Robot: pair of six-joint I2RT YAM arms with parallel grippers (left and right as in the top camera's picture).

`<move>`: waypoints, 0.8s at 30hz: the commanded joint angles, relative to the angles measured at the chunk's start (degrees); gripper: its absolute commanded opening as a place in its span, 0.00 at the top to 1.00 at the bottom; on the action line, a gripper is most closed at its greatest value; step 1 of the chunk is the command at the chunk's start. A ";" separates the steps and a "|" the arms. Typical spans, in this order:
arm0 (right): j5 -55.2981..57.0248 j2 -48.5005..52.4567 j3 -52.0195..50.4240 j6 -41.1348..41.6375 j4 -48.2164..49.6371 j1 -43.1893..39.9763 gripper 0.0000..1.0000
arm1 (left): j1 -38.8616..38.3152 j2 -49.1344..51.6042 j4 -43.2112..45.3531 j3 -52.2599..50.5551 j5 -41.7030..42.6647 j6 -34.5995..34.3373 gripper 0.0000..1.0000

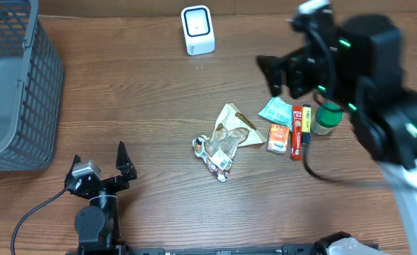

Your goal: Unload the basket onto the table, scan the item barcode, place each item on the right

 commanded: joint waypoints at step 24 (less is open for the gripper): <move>2.08 -44.63 -8.90 0.02 -12.28 -7.08 0.00 | -0.37 -0.50 0.02 -0.20 0.46 1.09 0.00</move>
